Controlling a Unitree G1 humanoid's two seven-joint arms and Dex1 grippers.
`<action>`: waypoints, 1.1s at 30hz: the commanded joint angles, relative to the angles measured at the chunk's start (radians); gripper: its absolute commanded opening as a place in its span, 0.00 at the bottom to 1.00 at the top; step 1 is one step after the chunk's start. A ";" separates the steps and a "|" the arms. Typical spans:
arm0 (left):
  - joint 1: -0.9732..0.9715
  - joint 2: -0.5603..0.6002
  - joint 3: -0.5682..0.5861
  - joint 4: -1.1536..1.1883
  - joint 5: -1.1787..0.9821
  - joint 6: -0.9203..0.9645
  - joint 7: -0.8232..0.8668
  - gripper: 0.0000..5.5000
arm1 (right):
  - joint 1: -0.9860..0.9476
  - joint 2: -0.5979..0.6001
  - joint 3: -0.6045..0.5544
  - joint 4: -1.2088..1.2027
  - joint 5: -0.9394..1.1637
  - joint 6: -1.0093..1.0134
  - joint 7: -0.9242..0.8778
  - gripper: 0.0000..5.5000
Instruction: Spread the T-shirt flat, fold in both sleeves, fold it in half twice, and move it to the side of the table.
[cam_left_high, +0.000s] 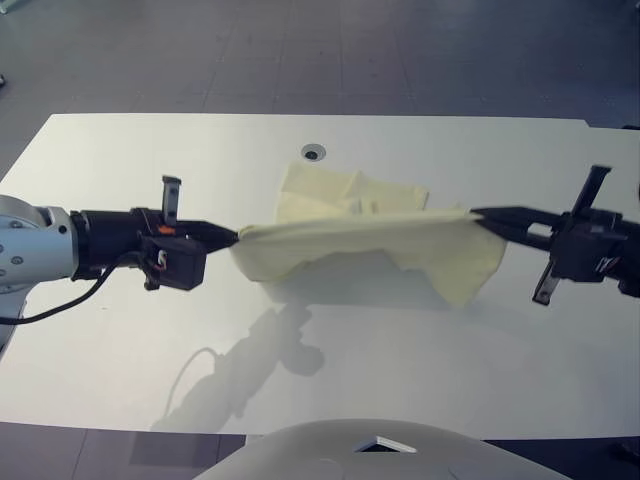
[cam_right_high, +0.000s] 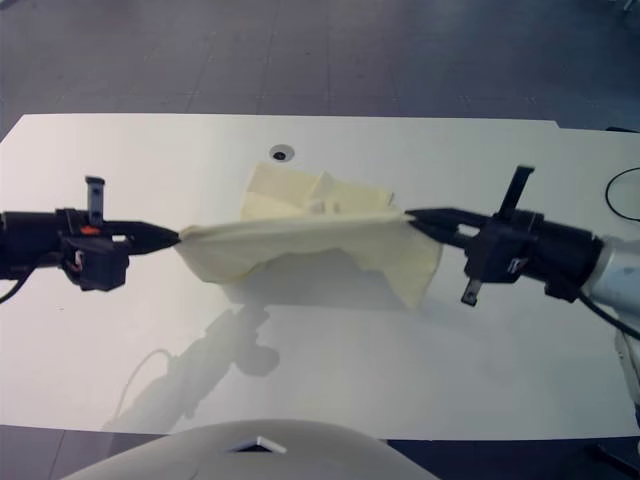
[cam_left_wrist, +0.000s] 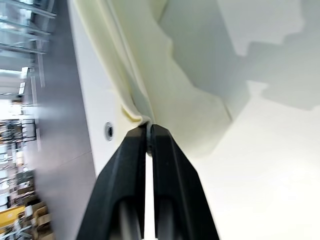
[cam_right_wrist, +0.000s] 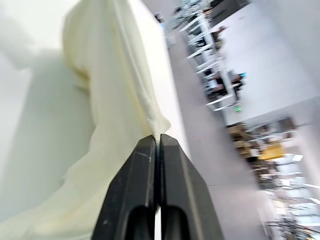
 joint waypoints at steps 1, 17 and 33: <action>0.136 0.011 -0.045 -0.067 0.011 -0.015 -0.059 0.00 | 0.161 -0.015 0.069 -0.002 -0.125 -0.045 0.096 0.00; 0.341 0.009 -0.157 -0.140 0.059 -0.045 -0.116 0.00 | 0.312 -0.035 0.296 0.042 -0.317 -0.130 0.159 0.00; 0.443 -0.013 0.105 -0.206 -0.351 0.106 -0.175 0.47 | 0.383 -0.013 -0.022 -0.127 -0.014 0.056 0.208 0.44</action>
